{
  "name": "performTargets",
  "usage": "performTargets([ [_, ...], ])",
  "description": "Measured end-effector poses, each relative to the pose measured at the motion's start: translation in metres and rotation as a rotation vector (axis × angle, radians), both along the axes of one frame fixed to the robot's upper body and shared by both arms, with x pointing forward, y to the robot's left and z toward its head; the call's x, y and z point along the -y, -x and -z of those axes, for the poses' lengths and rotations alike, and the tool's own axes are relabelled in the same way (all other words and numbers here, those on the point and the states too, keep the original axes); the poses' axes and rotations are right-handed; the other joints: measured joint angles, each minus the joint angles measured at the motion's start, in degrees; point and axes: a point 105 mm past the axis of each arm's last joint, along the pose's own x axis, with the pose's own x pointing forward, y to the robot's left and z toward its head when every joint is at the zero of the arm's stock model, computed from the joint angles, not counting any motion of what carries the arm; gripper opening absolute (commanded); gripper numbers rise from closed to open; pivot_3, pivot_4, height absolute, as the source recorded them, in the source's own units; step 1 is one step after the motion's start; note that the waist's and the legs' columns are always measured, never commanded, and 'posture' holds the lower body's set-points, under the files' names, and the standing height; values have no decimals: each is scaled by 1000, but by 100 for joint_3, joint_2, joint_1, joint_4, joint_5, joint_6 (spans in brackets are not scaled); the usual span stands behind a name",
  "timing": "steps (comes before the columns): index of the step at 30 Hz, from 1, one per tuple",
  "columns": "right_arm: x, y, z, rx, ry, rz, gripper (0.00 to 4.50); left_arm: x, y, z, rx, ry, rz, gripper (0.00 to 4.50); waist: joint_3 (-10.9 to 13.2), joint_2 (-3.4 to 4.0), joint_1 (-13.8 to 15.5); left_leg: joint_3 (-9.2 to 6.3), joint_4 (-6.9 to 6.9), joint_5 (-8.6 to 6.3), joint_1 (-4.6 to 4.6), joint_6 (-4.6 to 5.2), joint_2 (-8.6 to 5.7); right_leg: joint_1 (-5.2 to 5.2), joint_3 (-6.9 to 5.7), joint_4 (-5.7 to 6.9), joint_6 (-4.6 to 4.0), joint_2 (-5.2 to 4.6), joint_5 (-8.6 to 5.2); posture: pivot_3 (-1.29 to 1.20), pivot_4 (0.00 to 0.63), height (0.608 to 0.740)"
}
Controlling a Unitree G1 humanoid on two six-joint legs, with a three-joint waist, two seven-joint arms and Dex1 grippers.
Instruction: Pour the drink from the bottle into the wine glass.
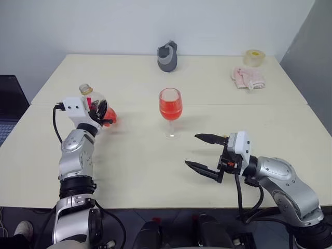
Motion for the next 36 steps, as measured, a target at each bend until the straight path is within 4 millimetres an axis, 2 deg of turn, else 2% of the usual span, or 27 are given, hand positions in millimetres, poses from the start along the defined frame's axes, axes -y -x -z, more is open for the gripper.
performTargets([
  [4, -5, -2, 1, -4, -20, -1, 4479, -1, 0, 4, 7, 16, 6, 979, -2, -3, 49, 2, 5, 0, 1, -1, 0, 5, 1, -4, 0, -1, 0, 0, 150, 740],
  [8, -6, -4, -2, 0, -34, 13, 4479, -5, -1, 20, -22, 14, -5, 979, -3, -4, 59, 3, 4, 0, 2, -1, -2, 5, 1, -4, 0, -1, 0, 0, 150, 740],
  [9, -6, -4, -2, -1, -34, 15, 4500, -6, -1, 23, -23, 7, -10, 1635, -3, -4, 59, 3, 4, 0, 1, -1, -2, 5, 1, -4, 0, -1, 0, 0, 150, 740],
  [10, -6, -4, -2, -1, -35, 16, 4500, -6, -1, 23, -19, 0, -9, 1843, -4, -5, 62, 2, 4, 0, 2, -1, -2, 6, 1, -4, 0, -1, 0, 0, 150, 740],
  [18, -9, -9, -10, 18, -56, 28, 4500, -7, -3, 33, -38, -13, -6, 4468, -4, -5, 62, 3, 3, -1, 6, 0, -2, 8, 1, -4, 0, -1, 0, 0, 150, 740],
  [28, -6, -14, -5, -4, -55, 55, 4500, -7, 17, 41, -70, -16, 10, 4491, -4, -5, 59, 2, 1, -1, 8, 0, 2, 9, 3, -4, 0, -2, 0, 0, 150, 740],
  [36, -6, -15, -6, -3, -56, 64, 4500, 1, 56, 44, -123, 39, -8, 4491, -4, -5, 67, 1, -3, -2, 9, 2, 13, 11, 4, -6, 0, -7, 0, 0, 150, 740],
])
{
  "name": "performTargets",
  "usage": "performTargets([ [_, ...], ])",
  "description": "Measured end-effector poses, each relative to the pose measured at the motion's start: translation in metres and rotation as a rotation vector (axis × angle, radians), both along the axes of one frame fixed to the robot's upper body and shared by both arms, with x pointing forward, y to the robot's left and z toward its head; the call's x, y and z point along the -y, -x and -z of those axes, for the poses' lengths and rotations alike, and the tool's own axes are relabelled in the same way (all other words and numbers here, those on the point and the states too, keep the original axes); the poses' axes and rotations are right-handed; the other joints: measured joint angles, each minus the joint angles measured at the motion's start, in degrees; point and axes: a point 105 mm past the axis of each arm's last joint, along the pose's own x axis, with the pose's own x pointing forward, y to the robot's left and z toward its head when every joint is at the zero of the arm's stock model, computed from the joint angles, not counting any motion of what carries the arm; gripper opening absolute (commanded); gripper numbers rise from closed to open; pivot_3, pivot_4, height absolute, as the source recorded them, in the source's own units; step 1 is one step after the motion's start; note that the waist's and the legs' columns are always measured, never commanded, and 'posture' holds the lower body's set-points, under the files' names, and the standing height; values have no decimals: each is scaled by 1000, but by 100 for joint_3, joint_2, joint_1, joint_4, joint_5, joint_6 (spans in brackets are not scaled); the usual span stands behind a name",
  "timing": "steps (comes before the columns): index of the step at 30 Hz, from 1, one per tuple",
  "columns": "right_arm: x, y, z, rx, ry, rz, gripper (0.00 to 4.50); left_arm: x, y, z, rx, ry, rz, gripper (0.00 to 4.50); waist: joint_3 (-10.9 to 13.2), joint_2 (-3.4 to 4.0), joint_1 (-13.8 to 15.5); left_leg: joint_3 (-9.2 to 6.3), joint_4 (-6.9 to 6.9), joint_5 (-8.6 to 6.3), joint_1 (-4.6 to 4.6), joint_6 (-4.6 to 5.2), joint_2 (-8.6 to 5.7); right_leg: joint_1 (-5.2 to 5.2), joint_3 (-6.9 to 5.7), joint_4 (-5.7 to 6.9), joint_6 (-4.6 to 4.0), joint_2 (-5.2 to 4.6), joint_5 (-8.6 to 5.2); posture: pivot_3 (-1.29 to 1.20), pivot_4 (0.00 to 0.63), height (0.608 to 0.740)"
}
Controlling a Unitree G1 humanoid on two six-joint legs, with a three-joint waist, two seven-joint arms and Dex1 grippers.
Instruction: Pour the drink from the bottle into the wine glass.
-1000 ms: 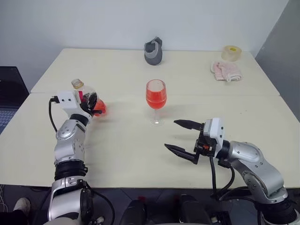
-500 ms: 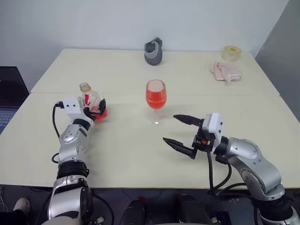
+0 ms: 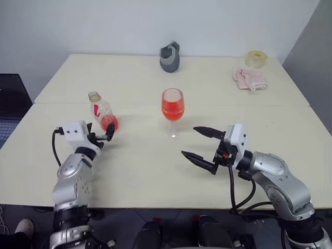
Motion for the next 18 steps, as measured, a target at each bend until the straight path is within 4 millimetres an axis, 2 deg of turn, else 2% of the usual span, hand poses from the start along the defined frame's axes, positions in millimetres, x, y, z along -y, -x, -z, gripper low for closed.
performTargets([
  [7, 15, 2, 8, -46, -7, 109, 4500, 22, 41, 6, -93, 60, 7, 4491, 0, 0, 44, -1, -5, -5, 3, 9, 8, 14, -3, -15, 1, -9, 0, 0, 150, 740],
  [10, 24, 2, 15, -82, -19, 243, 4500, 42, 55, 8, -129, 56, 18, 4491, -1, -1, 49, 1, -12, -1, 2, 2, 3, 16, -2, -26, 1, -9, 0, 0, 150, 740],
  [18, 51, 1, 47, -236, -54, 666, 4500, 77, 65, 0, -129, -14, 43, 4491, -8, 5, 50, 15, -29, 0, 12, 0, -7, 15, 8, -29, 1, 4, 0, 0, 150, 740],
])
